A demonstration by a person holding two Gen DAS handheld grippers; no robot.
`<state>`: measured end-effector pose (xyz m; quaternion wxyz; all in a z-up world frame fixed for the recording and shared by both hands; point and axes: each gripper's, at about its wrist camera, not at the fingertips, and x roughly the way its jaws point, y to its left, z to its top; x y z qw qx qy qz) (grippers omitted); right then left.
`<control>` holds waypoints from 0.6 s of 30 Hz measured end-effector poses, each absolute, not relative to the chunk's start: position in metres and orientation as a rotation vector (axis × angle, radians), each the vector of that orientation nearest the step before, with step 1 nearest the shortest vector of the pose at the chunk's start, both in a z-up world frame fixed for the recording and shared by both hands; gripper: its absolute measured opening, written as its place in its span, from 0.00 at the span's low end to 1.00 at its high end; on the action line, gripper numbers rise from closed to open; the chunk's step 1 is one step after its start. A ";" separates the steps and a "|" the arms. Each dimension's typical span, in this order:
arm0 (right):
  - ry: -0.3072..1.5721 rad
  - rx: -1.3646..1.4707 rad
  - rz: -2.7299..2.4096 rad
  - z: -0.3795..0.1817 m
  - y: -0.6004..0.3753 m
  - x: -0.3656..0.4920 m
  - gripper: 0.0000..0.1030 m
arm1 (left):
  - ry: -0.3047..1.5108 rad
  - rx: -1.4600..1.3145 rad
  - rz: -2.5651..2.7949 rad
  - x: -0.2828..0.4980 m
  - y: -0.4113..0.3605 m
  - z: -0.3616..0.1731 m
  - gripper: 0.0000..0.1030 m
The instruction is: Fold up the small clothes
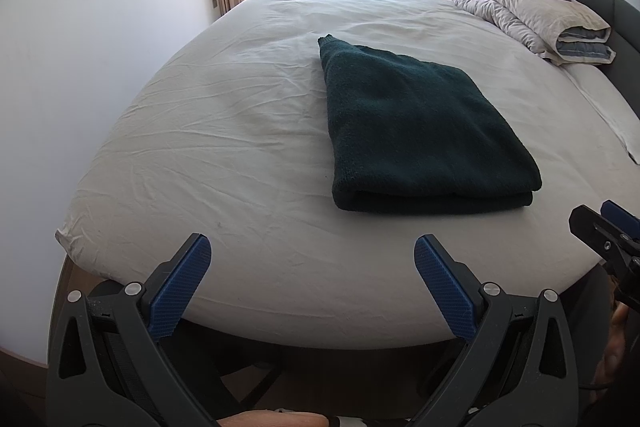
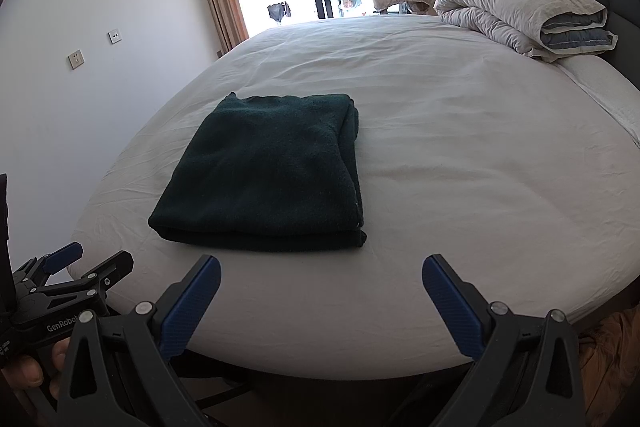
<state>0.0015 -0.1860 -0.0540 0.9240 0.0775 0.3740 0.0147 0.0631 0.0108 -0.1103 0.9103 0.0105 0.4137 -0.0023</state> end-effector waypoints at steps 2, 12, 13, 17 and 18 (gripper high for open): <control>0.768 0.160 0.031 -0.055 -0.186 0.001 1.00 | 0.855 0.022 -0.004 0.062 0.010 -0.111 1.00; 0.773 0.164 0.033 -0.058 -0.185 -0.001 1.00 | 0.857 0.024 -0.007 0.062 0.010 -0.112 1.00; 0.774 0.165 0.034 -0.058 -0.185 -0.002 1.00 | 0.858 0.023 -0.008 0.062 0.010 -0.112 1.00; 0.776 0.167 0.036 -0.061 -0.182 -0.007 1.00 | 0.860 0.017 -0.007 0.062 0.012 -0.113 1.00; 0.775 0.167 0.035 -0.061 -0.183 -0.005 1.00 | 0.860 0.019 -0.006 0.064 0.013 -0.112 1.00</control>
